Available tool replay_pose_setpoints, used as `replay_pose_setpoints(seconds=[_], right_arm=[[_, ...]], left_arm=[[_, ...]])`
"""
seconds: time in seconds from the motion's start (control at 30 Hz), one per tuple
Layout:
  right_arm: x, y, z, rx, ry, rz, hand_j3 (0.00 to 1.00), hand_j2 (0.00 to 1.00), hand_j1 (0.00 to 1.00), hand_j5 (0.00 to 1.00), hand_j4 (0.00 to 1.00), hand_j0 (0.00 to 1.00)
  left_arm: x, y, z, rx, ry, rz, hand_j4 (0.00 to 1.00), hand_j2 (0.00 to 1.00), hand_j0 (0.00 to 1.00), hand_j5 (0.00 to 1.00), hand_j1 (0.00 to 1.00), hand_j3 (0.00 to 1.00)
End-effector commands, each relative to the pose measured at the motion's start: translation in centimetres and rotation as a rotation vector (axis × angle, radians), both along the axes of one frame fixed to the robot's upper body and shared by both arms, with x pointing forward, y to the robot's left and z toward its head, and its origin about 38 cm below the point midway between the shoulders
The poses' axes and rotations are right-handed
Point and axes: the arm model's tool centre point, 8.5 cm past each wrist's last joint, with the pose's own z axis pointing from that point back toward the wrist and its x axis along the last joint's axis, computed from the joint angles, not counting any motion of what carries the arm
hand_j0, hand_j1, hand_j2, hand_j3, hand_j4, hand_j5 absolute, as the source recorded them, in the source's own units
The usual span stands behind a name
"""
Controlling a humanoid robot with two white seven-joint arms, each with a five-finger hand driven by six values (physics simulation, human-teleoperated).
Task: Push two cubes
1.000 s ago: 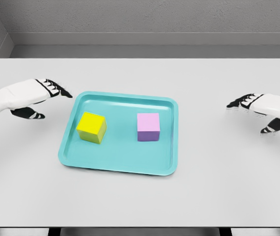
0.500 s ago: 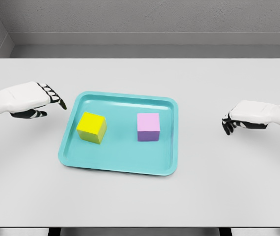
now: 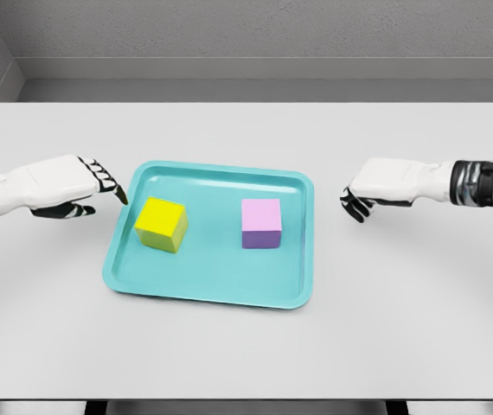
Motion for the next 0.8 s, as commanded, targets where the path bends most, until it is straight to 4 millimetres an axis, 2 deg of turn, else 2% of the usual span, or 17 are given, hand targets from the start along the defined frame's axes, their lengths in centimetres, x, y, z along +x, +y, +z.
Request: replay_pose_setpoints(seconds=[0.0,0.2,0.37,0.47,0.77], right_arm=[[-0.3,0.8,-1.0,-0.021,0.017,0.021,0.13,0.13,0.13,0.13,0.13,0.13],[-0.5,2.0,-0.7,-0.040,0.000,0.064,0.13,0.13,0.13,0.13,0.13,0.13],[-0.4,4.3,-0.9,-0.032,0.001,0.111,0.13,0.13,0.13,0.13,0.13,0.13],[-0.3,4.9,-0.9,-0.041,-0.009,0.121,0.13,0.13,0.13,0.13,0.13,0.13],[0.0,6.0,-0.8,-0.050,-0.027,0.140,0.13,0.13,0.13,0.13,0.13,0.13]], left_arm=[[0.0,-0.1,0.0,-0.005,0.004,-0.002,0.65,0.65,0.65,0.65,0.65,0.65],[-0.1,-0.5,-0.6,-0.003,0.016,-0.010,0.65,0.65,0.65,0.65,0.65,0.65],[-0.1,-1.0,-1.2,-0.005,0.020,-0.012,0.65,0.65,0.65,0.65,0.65,0.65],[0.0,-0.5,-1.8,-0.005,0.038,0.006,0.65,0.65,0.65,0.65,0.65,0.65],[0.1,-0.5,-2.0,-0.009,0.042,0.009,0.65,0.65,0.65,0.65,0.65,0.65]])
